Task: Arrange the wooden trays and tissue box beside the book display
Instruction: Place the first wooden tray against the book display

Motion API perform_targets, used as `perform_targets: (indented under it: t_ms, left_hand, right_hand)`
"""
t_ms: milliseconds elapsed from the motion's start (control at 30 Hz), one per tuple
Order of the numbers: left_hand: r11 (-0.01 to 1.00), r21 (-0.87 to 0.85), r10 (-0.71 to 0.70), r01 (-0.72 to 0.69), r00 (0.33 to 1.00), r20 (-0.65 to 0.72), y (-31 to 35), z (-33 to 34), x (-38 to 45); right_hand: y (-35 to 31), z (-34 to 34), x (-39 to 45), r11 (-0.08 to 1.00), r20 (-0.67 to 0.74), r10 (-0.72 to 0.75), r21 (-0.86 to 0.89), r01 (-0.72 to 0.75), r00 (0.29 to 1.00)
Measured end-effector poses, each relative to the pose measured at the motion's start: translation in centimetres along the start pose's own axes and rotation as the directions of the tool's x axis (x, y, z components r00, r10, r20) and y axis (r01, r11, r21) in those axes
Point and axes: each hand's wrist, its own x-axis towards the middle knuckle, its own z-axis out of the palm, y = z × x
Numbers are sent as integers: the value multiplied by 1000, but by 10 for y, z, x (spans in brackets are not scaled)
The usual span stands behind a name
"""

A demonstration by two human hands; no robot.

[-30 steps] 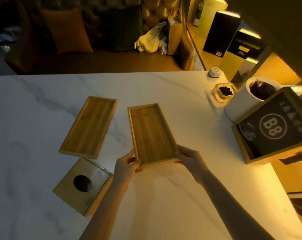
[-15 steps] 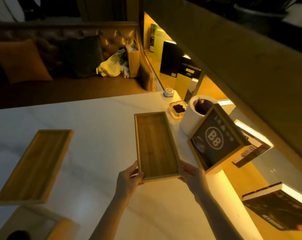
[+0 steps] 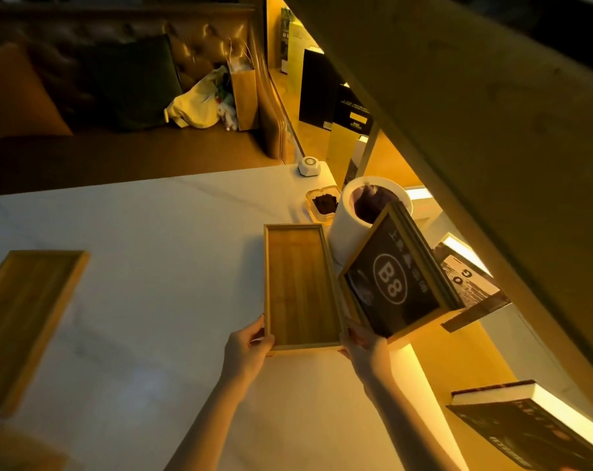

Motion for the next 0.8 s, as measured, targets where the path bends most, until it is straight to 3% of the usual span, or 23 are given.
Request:
perform_targets:
  t_ms: [167, 333, 433, 567, 700, 800]
  left_hand:
    - [999, 31, 8, -8, 1000, 3, -4, 8, 4]
    - [995, 98, 8, -6, 1000, -27, -9, 13, 7]
    - [982, 188, 23, -14, 999, -43, -13, 17, 10]
    - [959, 282, 40, -20, 997, -67, -21, 22, 11]
    - [943, 330, 76, -46, 994, -79, -24, 27, 10]
    - [923, 365, 159, -125, 985, -65, -26, 26, 6]
  right_hand:
    - [7, 0, 3, 985, -41, -149, -93, 144, 988]
    - [21, 10, 5, 898, -61, -286, -366, 246, 956]
    - [20, 15, 2, 889, -97, -243, -421, 182, 965]
    - [21, 13, 1, 885, -16, -64, -464, 49, 998]
    - [30, 16, -1, 780, -44, -166, -617, 104, 985]
    - [42, 17, -5, 628, 73, -291, -737, 248, 954]
